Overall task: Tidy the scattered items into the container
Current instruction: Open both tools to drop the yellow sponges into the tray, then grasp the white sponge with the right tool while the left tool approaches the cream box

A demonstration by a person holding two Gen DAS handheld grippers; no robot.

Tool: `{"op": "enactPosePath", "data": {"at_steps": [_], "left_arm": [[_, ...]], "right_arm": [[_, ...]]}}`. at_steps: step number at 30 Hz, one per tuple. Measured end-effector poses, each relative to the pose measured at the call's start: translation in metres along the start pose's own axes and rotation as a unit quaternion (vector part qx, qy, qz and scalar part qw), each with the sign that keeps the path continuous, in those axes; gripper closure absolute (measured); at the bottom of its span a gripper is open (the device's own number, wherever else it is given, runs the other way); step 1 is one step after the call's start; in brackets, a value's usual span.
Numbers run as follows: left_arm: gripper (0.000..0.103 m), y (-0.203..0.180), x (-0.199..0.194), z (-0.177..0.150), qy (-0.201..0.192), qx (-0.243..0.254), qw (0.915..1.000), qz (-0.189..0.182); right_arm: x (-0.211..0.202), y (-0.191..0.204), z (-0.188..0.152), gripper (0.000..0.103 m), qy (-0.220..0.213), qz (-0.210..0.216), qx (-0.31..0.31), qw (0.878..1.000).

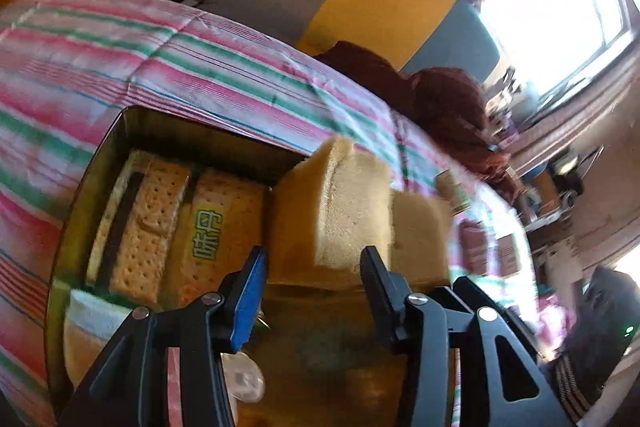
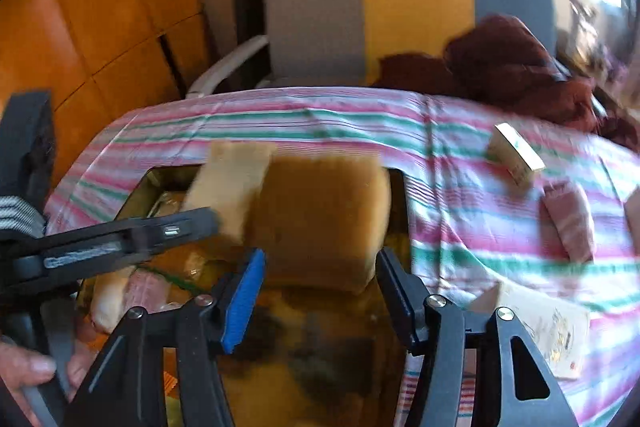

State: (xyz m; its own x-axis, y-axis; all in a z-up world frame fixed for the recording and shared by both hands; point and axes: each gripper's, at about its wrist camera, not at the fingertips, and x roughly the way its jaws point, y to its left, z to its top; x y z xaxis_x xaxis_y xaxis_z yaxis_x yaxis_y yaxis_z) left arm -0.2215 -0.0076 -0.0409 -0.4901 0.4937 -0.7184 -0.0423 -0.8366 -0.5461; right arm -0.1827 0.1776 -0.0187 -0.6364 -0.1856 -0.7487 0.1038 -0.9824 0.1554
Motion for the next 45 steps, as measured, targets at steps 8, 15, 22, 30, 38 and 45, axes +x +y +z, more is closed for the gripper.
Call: {"op": "enactPosePath", "data": {"at_steps": [8,15,22,30,38,45], "left_arm": [[0.056,-0.006,0.008,0.023,-0.023,0.005,0.9995,0.022],[0.053,-0.005,0.031,0.026,-0.003,0.014,0.9991,0.039],[0.053,-0.002,0.029,0.024,-0.002,0.007,0.9992,0.04],[0.053,-0.001,-0.003,0.009,-0.039,-0.054,0.9975,0.024],[0.041,-0.045,-0.004,-0.028,-0.019,-0.042,0.9982,-0.039],[0.038,-0.118,0.011,-0.062,0.037,0.05,0.9935,-0.095]], "right_arm": [[-0.027,0.004,0.019,0.044,-0.062,-0.03,-0.024,0.997],[0.031,0.015,0.037,0.05,0.006,-0.04,-0.052,0.998],[0.034,0.007,0.03,0.048,0.024,-0.029,-0.053,0.998],[-0.039,-0.02,0.014,0.038,-0.079,0.015,0.02,0.997],[-0.101,-0.085,-0.048,0.035,-0.123,-0.035,0.116,0.985],[-0.127,-0.137,-0.096,0.032,-0.122,-0.082,0.172,0.974]]}}
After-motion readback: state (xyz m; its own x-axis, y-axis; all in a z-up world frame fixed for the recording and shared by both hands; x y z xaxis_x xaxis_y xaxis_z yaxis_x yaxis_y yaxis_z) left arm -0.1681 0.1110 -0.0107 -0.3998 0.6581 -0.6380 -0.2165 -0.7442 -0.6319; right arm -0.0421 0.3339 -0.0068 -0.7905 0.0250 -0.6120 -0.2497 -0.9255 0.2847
